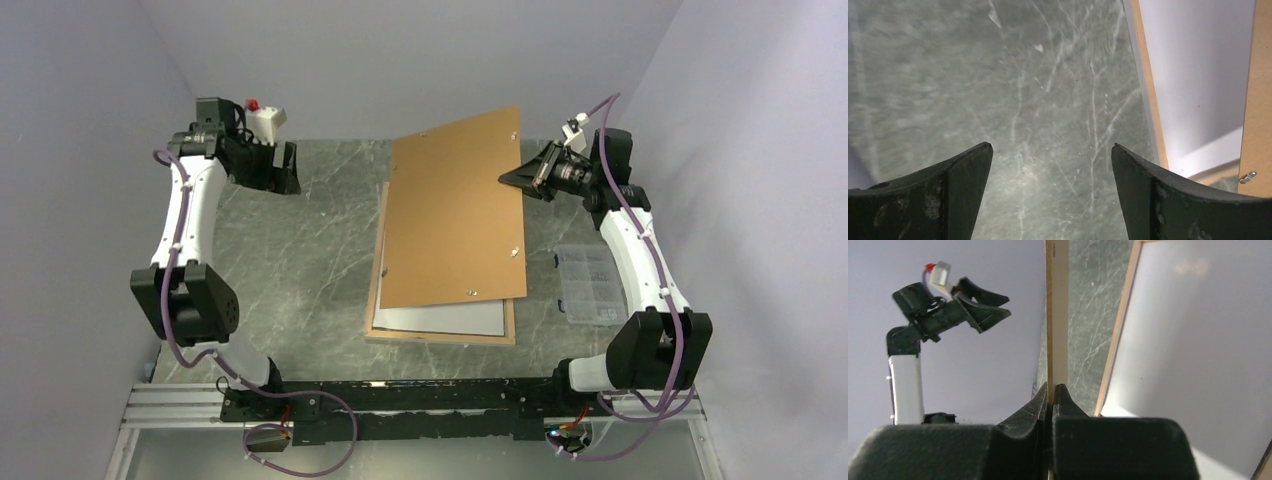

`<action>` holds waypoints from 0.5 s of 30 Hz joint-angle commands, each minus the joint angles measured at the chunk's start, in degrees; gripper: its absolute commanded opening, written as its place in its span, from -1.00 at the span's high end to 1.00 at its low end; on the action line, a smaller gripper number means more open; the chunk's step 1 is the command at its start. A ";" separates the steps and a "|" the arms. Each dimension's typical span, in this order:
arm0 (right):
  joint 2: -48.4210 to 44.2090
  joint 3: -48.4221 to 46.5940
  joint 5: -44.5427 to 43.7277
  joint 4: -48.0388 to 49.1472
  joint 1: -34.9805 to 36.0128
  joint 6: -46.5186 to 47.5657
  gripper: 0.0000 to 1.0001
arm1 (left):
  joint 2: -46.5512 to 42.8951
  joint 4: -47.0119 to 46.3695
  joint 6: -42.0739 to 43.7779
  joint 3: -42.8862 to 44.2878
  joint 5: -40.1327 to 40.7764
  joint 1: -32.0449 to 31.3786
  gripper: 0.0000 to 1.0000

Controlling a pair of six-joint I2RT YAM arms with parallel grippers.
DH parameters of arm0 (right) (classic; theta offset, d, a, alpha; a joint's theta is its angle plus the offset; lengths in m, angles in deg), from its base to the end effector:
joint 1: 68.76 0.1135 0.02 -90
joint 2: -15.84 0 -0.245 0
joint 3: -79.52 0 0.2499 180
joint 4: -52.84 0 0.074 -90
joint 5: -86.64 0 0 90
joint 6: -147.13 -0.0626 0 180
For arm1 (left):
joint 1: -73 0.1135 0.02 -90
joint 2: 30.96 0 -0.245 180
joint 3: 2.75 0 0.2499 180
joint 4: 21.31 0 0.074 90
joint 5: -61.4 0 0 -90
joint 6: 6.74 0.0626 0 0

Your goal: Put the photo into the frame

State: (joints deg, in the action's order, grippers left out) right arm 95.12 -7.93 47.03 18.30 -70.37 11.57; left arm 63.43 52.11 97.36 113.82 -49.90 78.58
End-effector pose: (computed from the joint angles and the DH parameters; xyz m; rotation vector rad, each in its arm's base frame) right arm 0.3251 0.0391 0.3391 0.2698 2.1016 1.3596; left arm 0.3535 0.0117 0.3489 0.3366 2.3817 -0.3004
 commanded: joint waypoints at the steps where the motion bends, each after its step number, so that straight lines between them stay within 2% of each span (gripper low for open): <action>1: -3.67 2.79 5.22 2.98 -0.89 -0.40 1.00 | 1.12 -5.79 -2.26 -6.67 -5.88 -0.13 -0.88; 7: -3.27 6.78 4.85 -0.92 -1.67 3.68 1.00 | 4.23 -12.19 -3.32 -14.96 -12.37 -0.36 -0.88; 15: 2.28 11.93 6.39 7.77 -2.71 1.87 1.00 | 9.75 -15.78 -4.12 -17.86 -13.59 -5.13 -0.87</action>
State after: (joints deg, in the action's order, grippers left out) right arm 95.89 3.63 49.44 18.06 -72.75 15.51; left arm 71.56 40.09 94.39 96.48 -60.26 76.22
